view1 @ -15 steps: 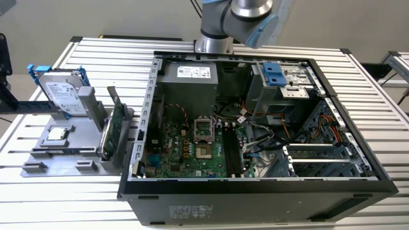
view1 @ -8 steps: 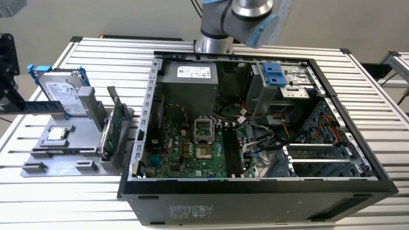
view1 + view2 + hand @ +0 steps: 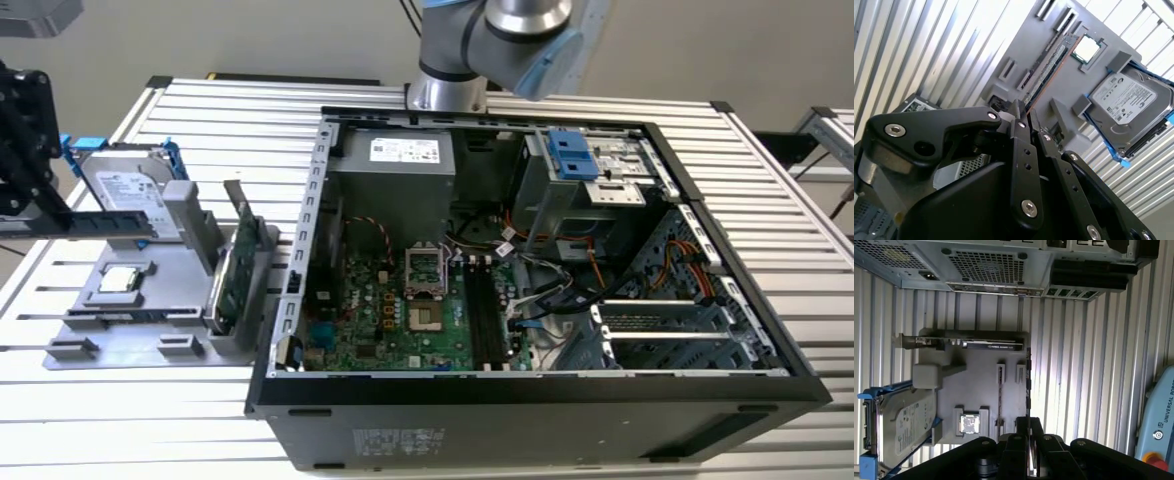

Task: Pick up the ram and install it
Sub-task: 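Pick up the ram and move it above insertion slot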

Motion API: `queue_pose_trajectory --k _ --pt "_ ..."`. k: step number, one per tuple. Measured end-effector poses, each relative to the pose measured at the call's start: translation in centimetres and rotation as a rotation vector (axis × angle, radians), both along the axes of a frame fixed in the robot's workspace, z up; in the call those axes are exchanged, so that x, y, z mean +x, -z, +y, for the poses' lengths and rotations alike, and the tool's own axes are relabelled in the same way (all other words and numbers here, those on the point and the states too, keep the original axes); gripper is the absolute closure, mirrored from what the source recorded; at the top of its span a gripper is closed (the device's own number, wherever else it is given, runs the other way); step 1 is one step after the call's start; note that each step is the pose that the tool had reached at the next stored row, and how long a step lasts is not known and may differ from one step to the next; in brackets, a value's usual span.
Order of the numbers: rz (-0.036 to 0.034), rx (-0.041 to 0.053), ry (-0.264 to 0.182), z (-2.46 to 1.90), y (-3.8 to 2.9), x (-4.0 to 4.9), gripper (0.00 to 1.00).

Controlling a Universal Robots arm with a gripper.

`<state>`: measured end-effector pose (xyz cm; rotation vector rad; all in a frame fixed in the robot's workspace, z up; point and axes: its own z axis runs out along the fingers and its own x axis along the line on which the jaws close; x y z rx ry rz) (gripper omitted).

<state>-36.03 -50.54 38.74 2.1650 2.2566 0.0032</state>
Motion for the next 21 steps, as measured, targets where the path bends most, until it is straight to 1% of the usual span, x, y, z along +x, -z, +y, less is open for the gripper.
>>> queue_pose_trajectory --k 13,21 --pt "0.0000 0.0000 0.000 0.00 0.00 2.47 1.00" --pt "0.0000 0.0000 0.000 0.00 0.00 4.16 1.00"
